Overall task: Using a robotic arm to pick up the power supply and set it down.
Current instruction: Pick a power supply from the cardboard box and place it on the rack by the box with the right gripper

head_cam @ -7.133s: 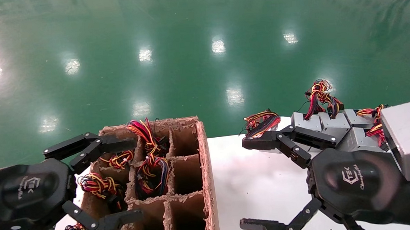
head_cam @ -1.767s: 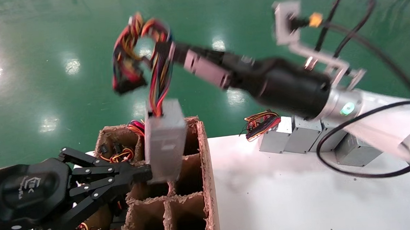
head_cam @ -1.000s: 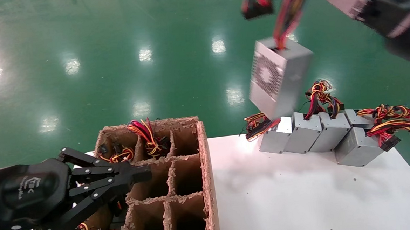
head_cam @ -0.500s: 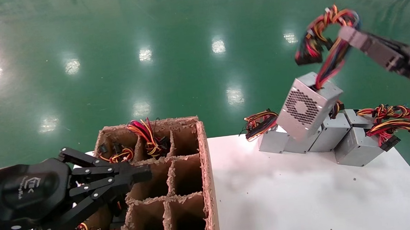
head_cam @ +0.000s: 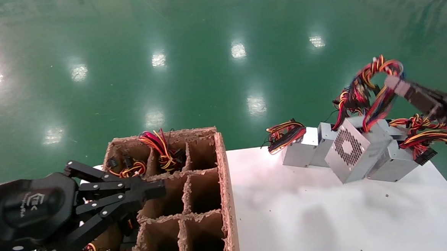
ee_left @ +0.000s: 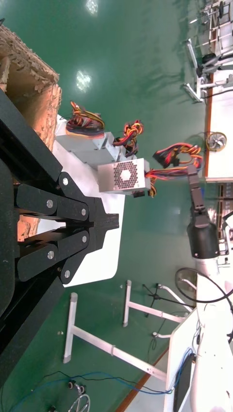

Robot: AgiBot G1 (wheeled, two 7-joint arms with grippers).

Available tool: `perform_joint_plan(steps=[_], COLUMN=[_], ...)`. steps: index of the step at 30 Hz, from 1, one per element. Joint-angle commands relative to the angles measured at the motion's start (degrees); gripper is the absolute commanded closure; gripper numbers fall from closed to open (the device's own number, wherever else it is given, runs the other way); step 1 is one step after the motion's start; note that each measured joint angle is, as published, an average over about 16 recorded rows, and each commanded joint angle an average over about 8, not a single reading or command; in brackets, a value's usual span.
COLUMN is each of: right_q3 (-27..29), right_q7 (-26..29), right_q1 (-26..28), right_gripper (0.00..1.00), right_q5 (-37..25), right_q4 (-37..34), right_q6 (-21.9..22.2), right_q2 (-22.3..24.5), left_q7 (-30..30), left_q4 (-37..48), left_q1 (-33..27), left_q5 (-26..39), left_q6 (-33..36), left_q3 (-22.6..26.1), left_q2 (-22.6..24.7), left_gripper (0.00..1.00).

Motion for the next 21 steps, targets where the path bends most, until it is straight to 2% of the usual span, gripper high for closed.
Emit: perform_joint_plan(steps=[1,12,21], right_q3=[0.1,0.1,-2.3], right_q7=[0.0,-0.6,-1.6], right_q1=[-1.6,-5.2,-3.2], right_gripper=[1.00,1.00,1.00], right_q5=[-0.3,-1.1,-3.2], right_q4=[0.1,-1.4,-5.5], right_q6=[0.9,2.1,0.1], right_q2=[0.4,0.6,0.2], left_q7=[0.0,0.0,0.0], left_q4=[0.0,0.0,0.0], left_q1=[0.0,0.0,0.0], left_q5=[0.0,0.0,0.0], left_q6=[0.0,0.0,0.0], left_q3=[0.0,0.0,0.0], left_q2=[0.0,0.0,0.0], left_gripper=[1.00,1.00,1.00])
